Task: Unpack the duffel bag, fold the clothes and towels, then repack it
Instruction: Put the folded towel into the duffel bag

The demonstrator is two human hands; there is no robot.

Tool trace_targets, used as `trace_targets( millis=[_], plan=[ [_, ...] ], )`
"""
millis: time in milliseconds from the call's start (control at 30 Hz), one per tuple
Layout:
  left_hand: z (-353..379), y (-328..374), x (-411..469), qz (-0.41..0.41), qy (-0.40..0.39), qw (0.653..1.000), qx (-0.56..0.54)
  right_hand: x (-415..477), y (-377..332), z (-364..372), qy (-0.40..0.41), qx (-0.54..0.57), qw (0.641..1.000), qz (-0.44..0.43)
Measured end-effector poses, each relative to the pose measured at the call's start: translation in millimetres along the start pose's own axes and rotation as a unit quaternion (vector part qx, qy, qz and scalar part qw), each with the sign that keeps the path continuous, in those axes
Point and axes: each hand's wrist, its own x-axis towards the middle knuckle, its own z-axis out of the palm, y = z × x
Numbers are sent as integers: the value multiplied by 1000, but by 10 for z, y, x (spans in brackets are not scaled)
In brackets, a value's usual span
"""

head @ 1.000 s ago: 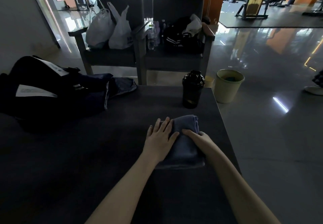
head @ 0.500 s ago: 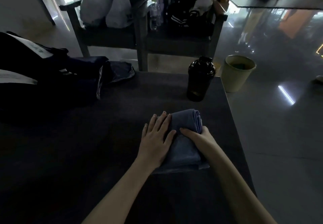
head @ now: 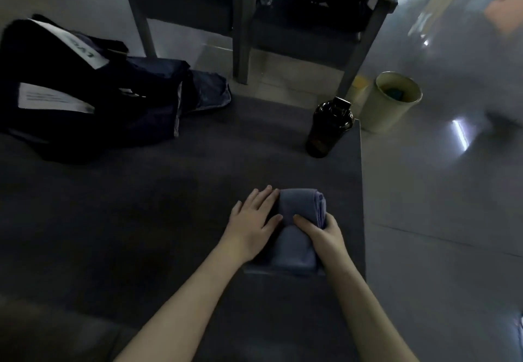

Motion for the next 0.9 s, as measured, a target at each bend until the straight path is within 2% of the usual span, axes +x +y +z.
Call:
trace_targets(
  millis=[200, 467, 700, 900],
  plan=[
    [-630, 335, -600, -37, 14, 999, -21, -626, -443, 107, -32, -13, 999, 34],
    [-1596, 628, -1136, -71, 73, 994, -40, -1228, -1253, 395, -105, -20, 994, 14],
    [-2345, 361, -1299, -112, 155, 975, -115, -1357, -1794, 910, -161, -57, 985, -22],
    [-2933, -374, -1015, -124, 181, 966, -137, -1128, -2043, 1772, -168, -72, 983, -23]
  ],
)
